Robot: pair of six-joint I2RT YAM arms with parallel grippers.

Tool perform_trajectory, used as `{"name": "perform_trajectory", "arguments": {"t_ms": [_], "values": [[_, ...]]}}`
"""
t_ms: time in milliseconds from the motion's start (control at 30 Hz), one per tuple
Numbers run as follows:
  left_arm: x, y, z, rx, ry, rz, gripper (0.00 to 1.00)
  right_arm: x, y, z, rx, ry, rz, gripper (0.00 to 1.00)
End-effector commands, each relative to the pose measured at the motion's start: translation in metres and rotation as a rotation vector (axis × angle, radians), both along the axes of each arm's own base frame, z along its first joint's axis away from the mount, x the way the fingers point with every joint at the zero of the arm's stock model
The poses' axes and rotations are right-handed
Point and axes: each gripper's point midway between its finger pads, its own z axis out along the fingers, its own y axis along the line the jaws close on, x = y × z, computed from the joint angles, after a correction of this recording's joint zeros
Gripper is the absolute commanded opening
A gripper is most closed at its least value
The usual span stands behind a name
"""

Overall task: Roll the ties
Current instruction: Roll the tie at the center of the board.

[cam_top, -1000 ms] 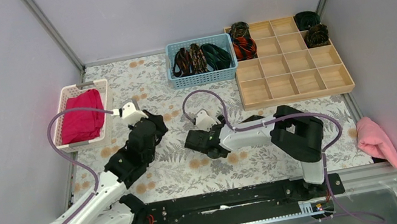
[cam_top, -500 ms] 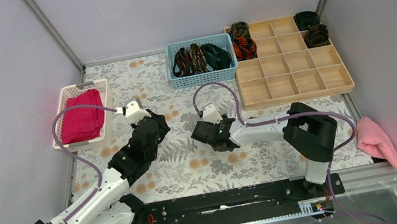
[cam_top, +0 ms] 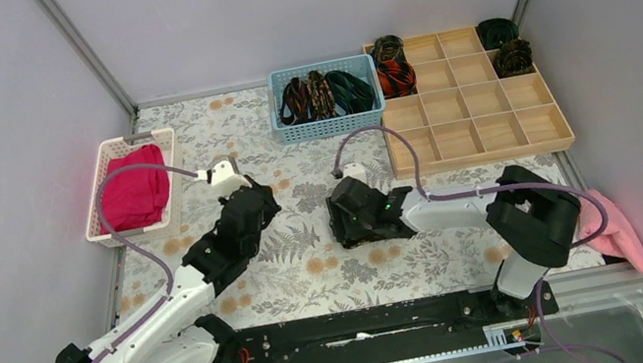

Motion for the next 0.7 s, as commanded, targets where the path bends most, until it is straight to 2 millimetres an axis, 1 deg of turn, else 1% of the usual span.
{"name": "perform_trajectory", "arguments": {"t_ms": [0,133,233,267,400,433,500,600,667], "values": [[0.007,-0.01,0.006,-0.023,-0.034,-0.025,0.16,-0.01,0.02,0.016,0.266,0.104,0.028,0.63],[0.01,-0.017,0.006,-0.027,-0.029,-0.044,0.15,-0.014,0.021,0.028,0.328,0.125,0.056,0.62],[0.012,-0.022,0.006,-0.034,-0.031,-0.055,0.15,-0.018,0.02,0.03,0.391,0.168,0.057,0.63],[0.012,-0.024,0.004,-0.033,-0.025,-0.065,0.15,-0.024,0.019,0.027,0.415,0.199,0.064,0.63],[0.018,-0.035,-0.002,-0.034,-0.015,-0.092,0.13,-0.03,0.012,0.01,0.438,0.26,0.04,0.62],[0.019,-0.038,-0.005,-0.034,-0.01,-0.101,0.13,-0.034,0.011,0.007,0.462,0.282,0.042,0.62],[0.02,-0.044,-0.008,-0.041,-0.008,-0.122,0.13,-0.035,0.008,0.004,0.532,0.309,0.02,0.62],[0.021,-0.054,-0.011,-0.047,-0.003,-0.155,0.12,-0.036,-0.004,-0.003,0.535,0.326,-0.014,0.62],[0.022,-0.062,-0.011,-0.043,-0.009,-0.183,0.12,-0.036,-0.011,0.0,0.558,0.321,-0.029,0.62]]}}
